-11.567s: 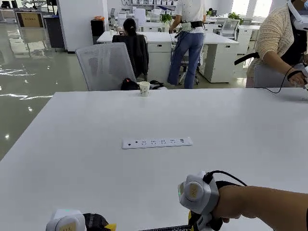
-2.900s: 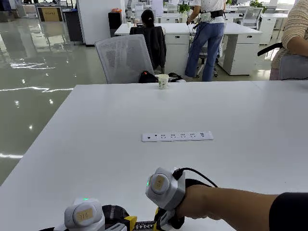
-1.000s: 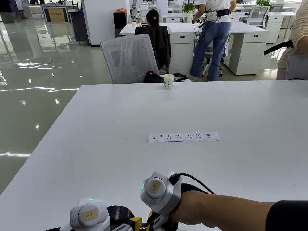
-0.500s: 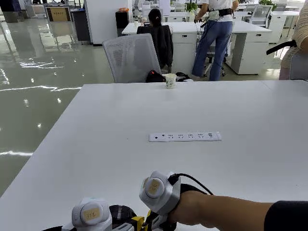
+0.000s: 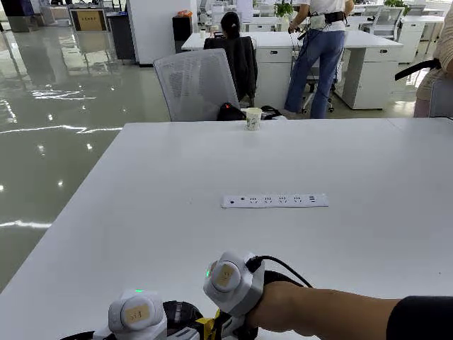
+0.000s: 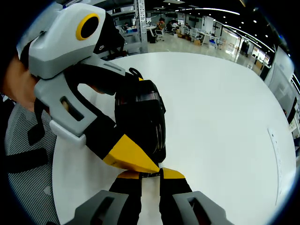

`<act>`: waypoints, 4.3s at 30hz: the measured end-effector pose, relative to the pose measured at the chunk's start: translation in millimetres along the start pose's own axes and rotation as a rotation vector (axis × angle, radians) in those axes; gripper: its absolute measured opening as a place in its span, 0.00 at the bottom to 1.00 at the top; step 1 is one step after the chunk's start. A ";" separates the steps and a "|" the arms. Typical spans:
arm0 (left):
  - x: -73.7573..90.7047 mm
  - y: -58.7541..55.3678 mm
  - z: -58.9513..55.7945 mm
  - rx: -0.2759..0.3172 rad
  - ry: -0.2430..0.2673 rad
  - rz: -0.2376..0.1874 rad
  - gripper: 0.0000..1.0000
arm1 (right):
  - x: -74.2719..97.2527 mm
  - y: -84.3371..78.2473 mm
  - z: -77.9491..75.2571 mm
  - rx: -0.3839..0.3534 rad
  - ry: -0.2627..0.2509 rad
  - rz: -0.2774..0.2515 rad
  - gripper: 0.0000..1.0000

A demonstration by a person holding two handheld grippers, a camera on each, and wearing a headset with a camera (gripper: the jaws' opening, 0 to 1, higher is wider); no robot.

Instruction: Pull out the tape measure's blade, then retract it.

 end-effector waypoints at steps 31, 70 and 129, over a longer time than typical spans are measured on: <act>0.7 -1.6 -1.3 -0.005 0.005 -0.006 0.62 | -0.9 0.0 -0.1 -0.014 -0.008 -0.025 0.12; 9.1 3.8 6.8 -0.090 -0.126 0.026 0.77 | 37.9 -28.0 4.2 -0.125 -0.137 -0.119 0.21; 93.5 -24.3 76.4 -0.263 -0.393 0.159 0.99 | 174.8 -199.6 51.0 -0.459 -0.357 -0.280 0.64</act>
Point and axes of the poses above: the centre of the closed fingertips' face, and the gripper's own axes: x roughly backward along the fingers, z roughly to its left, y roughly out of its top, the point moved 3 cm from there along x, roughly backward along the fingers, and after that the axes turned 3 degrees about -z, right-handed, at the moved point
